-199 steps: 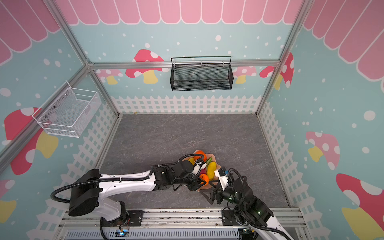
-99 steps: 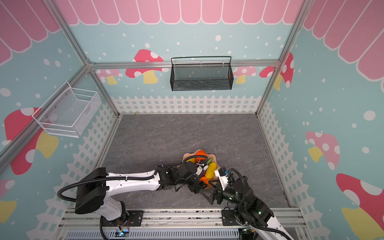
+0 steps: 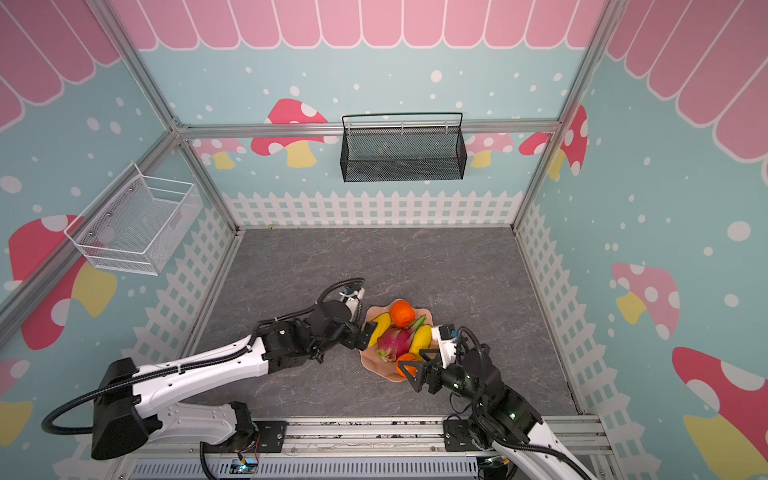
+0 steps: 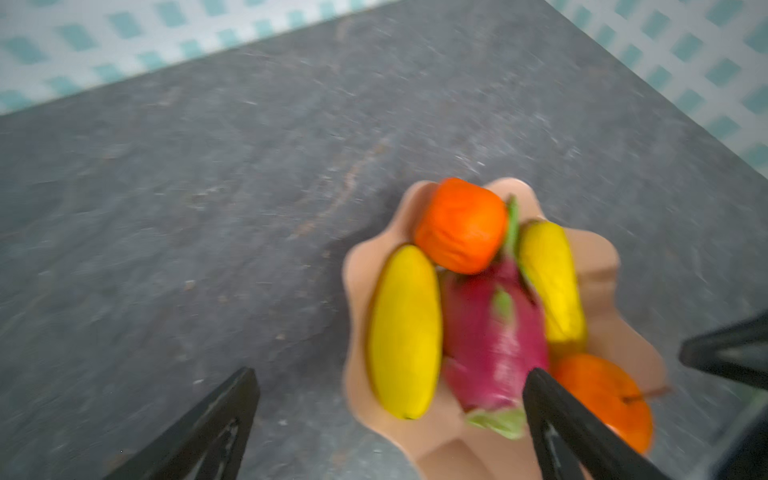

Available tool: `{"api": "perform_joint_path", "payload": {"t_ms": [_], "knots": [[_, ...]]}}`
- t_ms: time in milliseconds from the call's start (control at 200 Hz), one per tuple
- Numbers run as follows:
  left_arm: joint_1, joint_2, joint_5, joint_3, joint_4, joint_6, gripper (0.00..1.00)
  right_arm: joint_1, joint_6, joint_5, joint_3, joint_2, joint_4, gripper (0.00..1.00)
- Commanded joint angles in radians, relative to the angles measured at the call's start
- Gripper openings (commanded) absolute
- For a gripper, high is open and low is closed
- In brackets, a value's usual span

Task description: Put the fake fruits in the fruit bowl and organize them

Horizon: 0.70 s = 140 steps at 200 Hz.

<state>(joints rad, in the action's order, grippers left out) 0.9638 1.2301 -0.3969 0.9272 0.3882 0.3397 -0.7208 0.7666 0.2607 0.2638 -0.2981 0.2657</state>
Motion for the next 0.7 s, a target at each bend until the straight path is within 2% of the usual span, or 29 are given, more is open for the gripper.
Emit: {"api": "perform_joint_path", "payload": {"t_ms": [0,80,135,235,275,315,375,450,480,505,605,695], "knots": [[-0.095,-0.15,-0.156,-0.08,0.005,0.026,1.0,-0.002,-0.067,-0.001,0.069,-0.225,-0.229,0.96],[-0.22,-0.261,-0.192,-0.167,-0.086,0.013,1.0,0.016,-0.163,-0.04,0.186,-0.408,-0.283,0.96],[-0.328,-0.313,-0.19,-0.222,-0.155,0.012,0.99,0.069,-0.228,-0.036,0.274,-0.518,-0.306,0.96],[-0.511,-0.331,-0.191,-0.293,-0.259,0.005,1.0,0.277,-0.288,0.061,0.389,-0.671,-0.372,0.96],[-0.585,-0.31,-0.21,-0.315,-0.292,-0.004,1.0,0.353,-0.32,0.024,0.41,-0.706,-0.391,0.97],[-0.636,-0.279,-0.238,-0.338,-0.34,-0.013,1.0,0.414,-0.358,-0.065,0.409,-0.725,-0.418,0.96],[-0.694,-0.214,-0.254,-0.386,-0.446,-0.042,1.0,0.484,-0.404,-0.232,0.366,-0.725,-0.488,0.97],[-0.753,-0.128,-0.24,-0.437,-0.6,-0.086,1.0,0.562,-0.453,-0.359,0.27,-0.693,-0.599,0.97],[-0.774,-0.112,-0.223,-0.407,-0.547,-0.064,1.0,0.585,-0.475,-0.4,0.227,-0.677,-0.65,0.97],[-0.785,-0.096,-0.225,-0.409,-0.573,-0.081,1.0,0.6,-0.489,-0.439,0.184,-0.665,-0.695,0.97],[-0.811,-0.018,-0.206,-0.505,-0.877,-0.17,1.0,0.649,-0.58,-0.502,0.018,-0.64,-0.903,0.97],[-0.846,0.109,-0.137,-0.576,-1.157,-0.244,1.0,0.681,-0.668,-0.493,-0.1,-0.676,-1.112,0.97]]}}
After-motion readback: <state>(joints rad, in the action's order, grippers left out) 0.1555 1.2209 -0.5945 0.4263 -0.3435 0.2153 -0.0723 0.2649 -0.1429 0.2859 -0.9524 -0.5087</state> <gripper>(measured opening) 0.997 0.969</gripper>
